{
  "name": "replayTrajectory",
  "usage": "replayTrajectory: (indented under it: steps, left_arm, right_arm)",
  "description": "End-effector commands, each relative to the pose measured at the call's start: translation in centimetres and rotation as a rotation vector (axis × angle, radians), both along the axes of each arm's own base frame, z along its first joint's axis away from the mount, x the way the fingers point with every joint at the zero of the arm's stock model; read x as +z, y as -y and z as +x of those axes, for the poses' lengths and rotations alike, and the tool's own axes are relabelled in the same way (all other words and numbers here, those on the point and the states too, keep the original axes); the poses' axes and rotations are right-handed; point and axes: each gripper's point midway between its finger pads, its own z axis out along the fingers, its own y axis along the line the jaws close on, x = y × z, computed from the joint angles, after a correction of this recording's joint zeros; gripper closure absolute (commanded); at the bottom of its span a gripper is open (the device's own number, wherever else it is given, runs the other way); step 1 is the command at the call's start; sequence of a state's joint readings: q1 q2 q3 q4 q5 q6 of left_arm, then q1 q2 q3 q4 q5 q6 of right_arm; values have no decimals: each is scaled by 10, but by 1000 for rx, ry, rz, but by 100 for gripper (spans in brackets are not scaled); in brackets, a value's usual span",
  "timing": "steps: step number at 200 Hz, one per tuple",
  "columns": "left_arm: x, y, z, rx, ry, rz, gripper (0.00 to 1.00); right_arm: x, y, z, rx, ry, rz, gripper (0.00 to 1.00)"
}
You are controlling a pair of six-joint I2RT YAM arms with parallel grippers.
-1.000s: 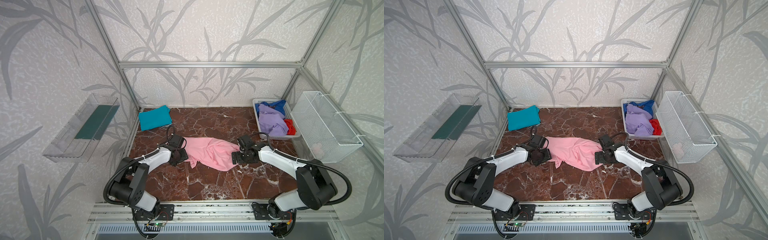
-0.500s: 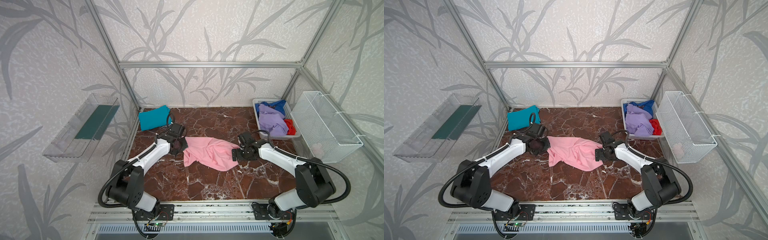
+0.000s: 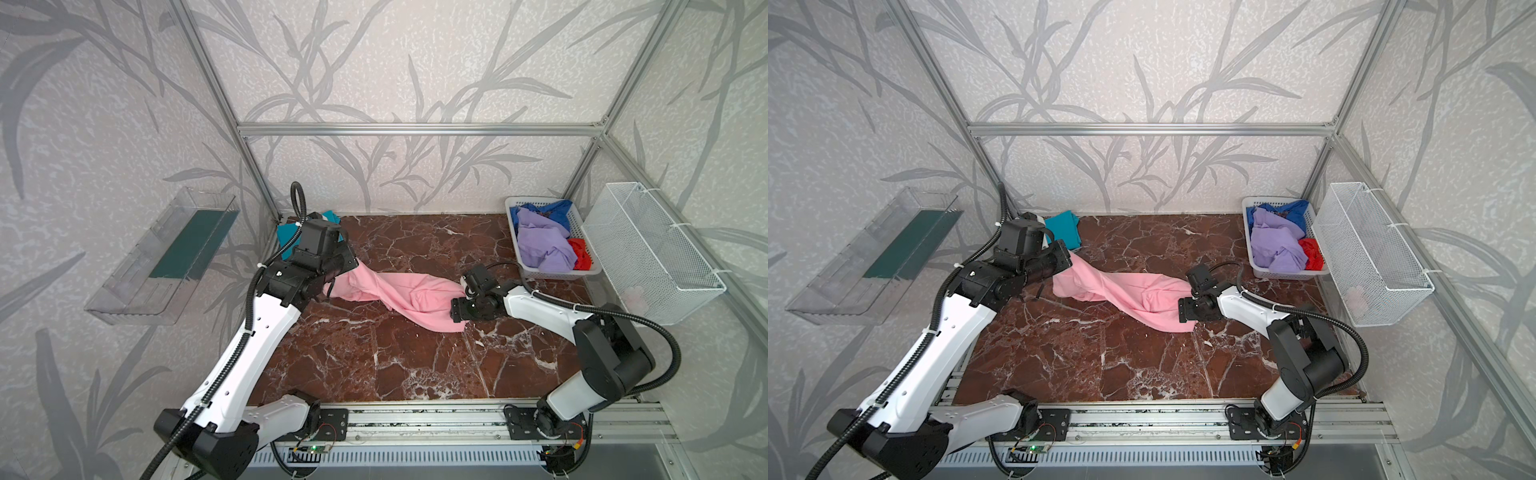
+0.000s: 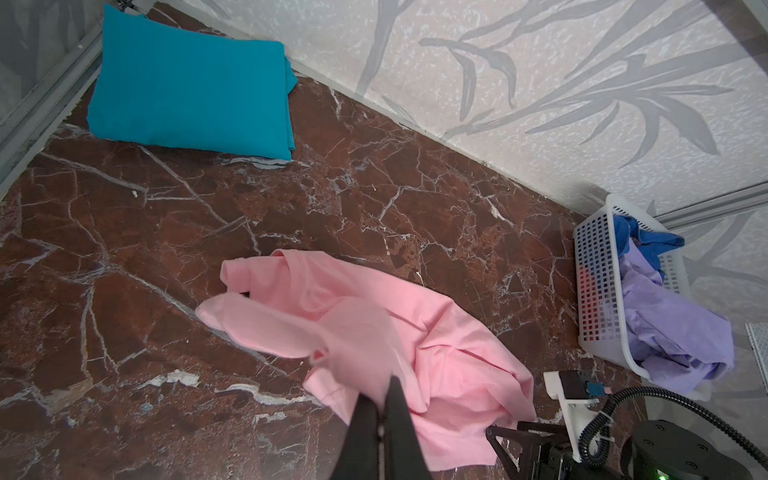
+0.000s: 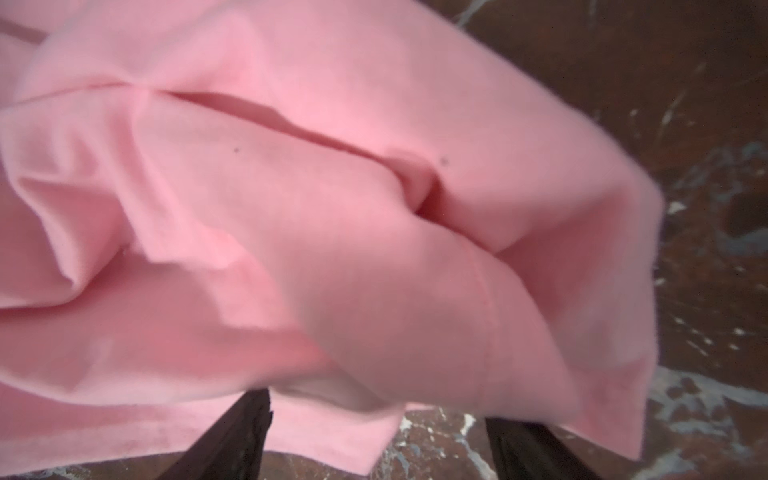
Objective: Fold and stack the t-shirts
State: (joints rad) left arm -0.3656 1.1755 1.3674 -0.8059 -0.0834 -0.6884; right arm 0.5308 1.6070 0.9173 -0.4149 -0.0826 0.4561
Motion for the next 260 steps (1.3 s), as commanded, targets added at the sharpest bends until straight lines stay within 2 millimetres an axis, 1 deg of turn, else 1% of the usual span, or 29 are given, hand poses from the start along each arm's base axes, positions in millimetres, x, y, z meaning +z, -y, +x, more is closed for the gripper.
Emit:
replayTrajectory:
  steps: [1,13,38,59,74,88,93,96,97,100,109,128,143,157,168,173,174,177,178,183,186,194,198,199,200,214,225,238,260]
  left_arm:
    - [11,-11,-8,27,2,35,100]
    - [15,-14,-8,34,10,55,100]
    - [27,-23,-1,45,39,104,100]
    - [32,-21,23,29,53,134,100]
    - [41,-13,51,2,75,135,100]
    - [61,-7,78,-23,100,146,100]
    - [69,-5,87,-32,109,154,100]
    - [79,-4,92,-35,129,157,100]
    - [82,-4,93,-37,134,158,100]
    - [90,-3,98,-41,148,159,100]
    - [118,0,110,-53,204,159,100]
    - [178,4,125,-77,326,134,100]
    - [222,-3,120,-73,444,84,100]
    - [249,-17,110,-50,524,36,100]
    - [261,-27,102,-35,554,22,100]
    - [265,-31,98,-31,569,20,100]
    - [261,-31,99,-32,561,21,100]
    - [270,-34,92,-28,593,18,100]
    - [268,-34,92,-28,585,19,100]
    - [273,-38,85,-21,615,19,100]
    - [271,-40,84,-18,617,21,100]
    - [271,-45,73,-8,631,34,100]
    - [270,-49,67,1,632,43,100]
    - [271,-49,65,2,634,46,100]
    - [270,-50,64,4,630,50,100]
    - [253,-58,47,26,580,83,100]
    - [234,-60,33,21,540,89,100]
    - [196,-59,18,11,477,76,100]
    - [103,-66,-13,40,293,67,100]
  right_arm:
    - [0,-9,7,-8,6,36,35]
    - [0,-10,7,3,19,40,66]
    - [9,-5,16,18,85,5,99]
    - [31,-5,43,41,169,-30,100]
    - [61,-9,75,38,226,-18,100]
    - [103,-12,110,5,290,18,100]
    - [124,-13,122,-9,334,32,100]
    - [137,-14,129,-15,365,40,100]
    - [136,-15,132,-17,364,37,100]
    - [143,-17,140,-22,385,38,100]
    - [179,-20,159,-33,478,49,100]
    - [267,-22,188,-56,663,56,100]
    - [326,-18,198,-73,776,45,100]
    - [373,-12,199,-91,874,45,100]
    - [396,-7,196,-98,930,39,100]
    - [404,-5,193,-99,949,37,100]
    - [405,-5,192,-99,951,36,100]
    - [408,-3,191,-97,961,34,100]
    - [410,-3,190,-97,965,33,100]
    - [412,0,186,-98,973,26,100]
    - [415,2,184,-101,980,24,100]
    - [411,8,177,-109,982,14,100]
    - [404,9,176,-109,974,7,100]
    - [410,11,172,-113,988,13,100]
    - [410,12,170,-114,989,14,100]
    - [384,21,152,-121,962,8,100]
    - [354,30,135,-134,916,1,100]
    - [312,41,111,-152,844,-1,100]
    - [227,54,64,-162,671,-1,100]
